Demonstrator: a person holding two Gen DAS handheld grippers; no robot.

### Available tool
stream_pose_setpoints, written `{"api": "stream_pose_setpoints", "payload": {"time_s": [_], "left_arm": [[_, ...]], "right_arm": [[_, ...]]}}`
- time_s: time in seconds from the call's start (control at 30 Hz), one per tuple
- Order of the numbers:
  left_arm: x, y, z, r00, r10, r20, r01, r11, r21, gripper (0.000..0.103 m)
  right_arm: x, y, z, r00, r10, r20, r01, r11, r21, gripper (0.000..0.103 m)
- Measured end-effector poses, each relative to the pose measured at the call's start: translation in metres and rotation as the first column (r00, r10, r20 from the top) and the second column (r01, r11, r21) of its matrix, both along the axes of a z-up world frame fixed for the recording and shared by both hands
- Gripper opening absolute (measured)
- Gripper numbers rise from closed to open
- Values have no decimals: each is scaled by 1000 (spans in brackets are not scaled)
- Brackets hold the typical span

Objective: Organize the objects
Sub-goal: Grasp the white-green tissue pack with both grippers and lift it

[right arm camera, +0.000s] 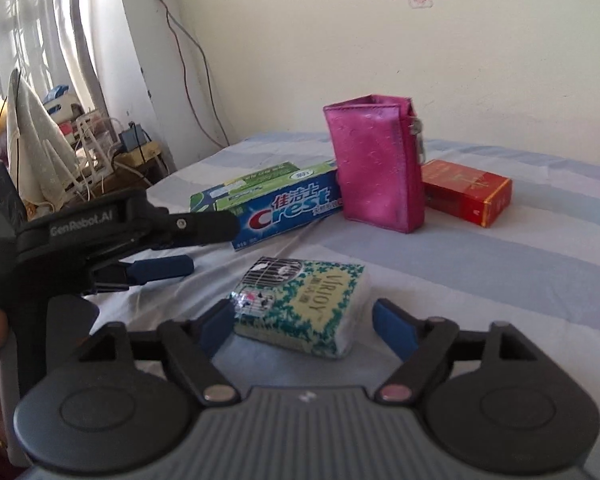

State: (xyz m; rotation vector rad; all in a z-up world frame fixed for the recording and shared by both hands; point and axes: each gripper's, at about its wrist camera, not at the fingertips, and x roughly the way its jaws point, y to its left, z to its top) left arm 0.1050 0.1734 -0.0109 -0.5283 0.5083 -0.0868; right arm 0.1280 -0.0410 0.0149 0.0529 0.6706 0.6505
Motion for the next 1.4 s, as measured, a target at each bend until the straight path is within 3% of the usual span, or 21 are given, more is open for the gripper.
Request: {"api": "stream_pose_setpoints", "payload": {"time_s": [0.17, 0.33, 0.43, 0.53, 0.57, 0.6, 0.63, 0.73, 0.9, 1.1, 1.4], "left_arm": [[-6, -2, 5, 999, -52, 13, 52, 999, 9, 94], [-8, -9, 5, 994, -108, -32, 108, 994, 27, 93], [-5, -14, 5, 984, -170, -48, 170, 985, 2, 78], [1, -19, 4, 982, -183, -53, 183, 983, -4, 72], [3, -20, 3, 980, -190, -59, 190, 982, -5, 67], [8, -21, 0, 975, -210, -77, 208, 978, -22, 54], [10, -22, -2, 971, -223, -82, 220, 975, -37, 50], [10, -26, -3, 972, -222, -83, 221, 975, -13, 43], [2, -40, 3, 964, -248, -97, 251, 968, 11, 42], [-12, -100, 8, 914, -385, -125, 395, 916, 67, 42], [-24, -213, 13, 803, -573, -165, 595, 786, 167, 42]], "right_arm": [[-1, -13, -1, 1000, 0, -29, 1, 999, 49, 71], [0, -13, -3, 999, 16, -34, -13, 997, 80, 59], [1, -18, -4, 999, 2, -44, 2, 994, 105, 55], [3, -22, -5, 998, -14, -62, 22, 991, 130, 49], [4, -21, -6, 998, -18, -68, 27, 991, 128, 46], [4, -21, -6, 997, -21, -74, 30, 992, 125, 44], [5, -20, -7, 997, -20, -79, 30, 992, 123, 43], [4, -19, -8, 997, -18, -79, 26, 993, 114, 39], [-4, -29, -5, 993, -20, -120, 35, 992, 122, 36], [-41, -83, -3, 984, -114, -135, 129, 986, 107, 36], [-104, -192, -7, 935, -322, -148, 343, 926, 158, 36]]}}
